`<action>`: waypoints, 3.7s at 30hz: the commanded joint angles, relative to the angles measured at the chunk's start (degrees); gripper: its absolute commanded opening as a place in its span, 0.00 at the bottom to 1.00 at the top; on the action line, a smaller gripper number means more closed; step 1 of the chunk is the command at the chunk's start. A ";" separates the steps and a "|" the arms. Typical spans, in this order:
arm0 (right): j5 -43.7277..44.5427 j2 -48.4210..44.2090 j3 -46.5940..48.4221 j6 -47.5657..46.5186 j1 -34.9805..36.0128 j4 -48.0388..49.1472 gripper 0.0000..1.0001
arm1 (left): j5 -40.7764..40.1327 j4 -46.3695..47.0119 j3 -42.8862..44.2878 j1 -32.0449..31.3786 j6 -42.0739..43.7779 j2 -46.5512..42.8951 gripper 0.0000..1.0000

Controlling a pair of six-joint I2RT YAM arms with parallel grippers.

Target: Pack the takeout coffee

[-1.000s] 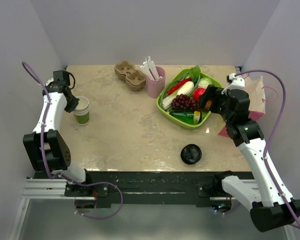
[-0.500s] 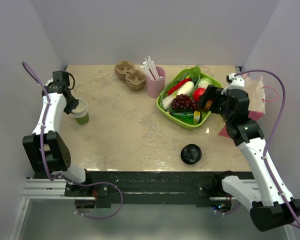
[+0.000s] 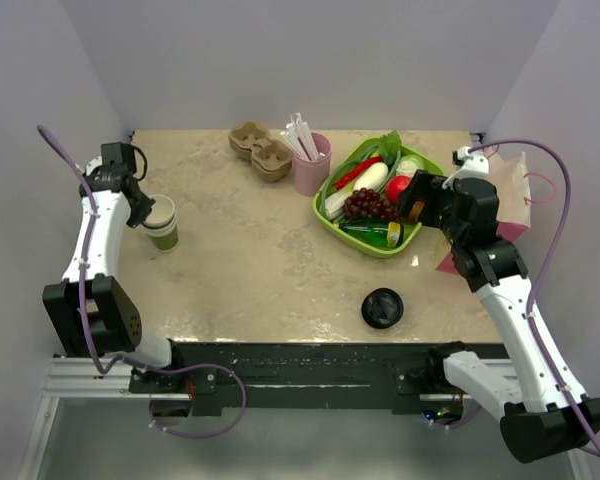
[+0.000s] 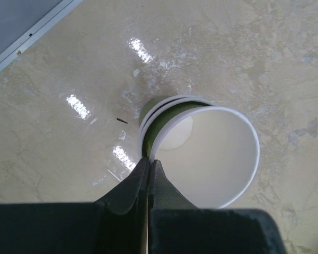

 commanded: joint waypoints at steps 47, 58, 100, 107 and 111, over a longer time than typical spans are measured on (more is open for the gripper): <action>2.04 13.44 7.80 4.38 24.16 -18.41 0.97 | 17.36 9.94 -24.00 -32.45 2.78 -12.82 0.17; -9.29 6.41 -6.25 4.40 25.04 -26.35 0.63 | 17.62 11.07 -14.33 -34.12 6.55 -18.10 1.00; -6.23 13.79 -14.17 7.74 27.06 -18.34 0.06 | 13.41 11.43 -16.00 -34.12 4.45 -17.93 1.00; -6.67 11.77 -12.24 7.83 27.06 -20.01 0.00 | 13.49 11.43 -15.99 -34.04 4.53 -18.28 1.00; -6.67 10.62 -10.66 6.95 26.98 -22.20 0.00 | 13.75 11.69 -16.08 -34.12 4.71 -18.28 1.00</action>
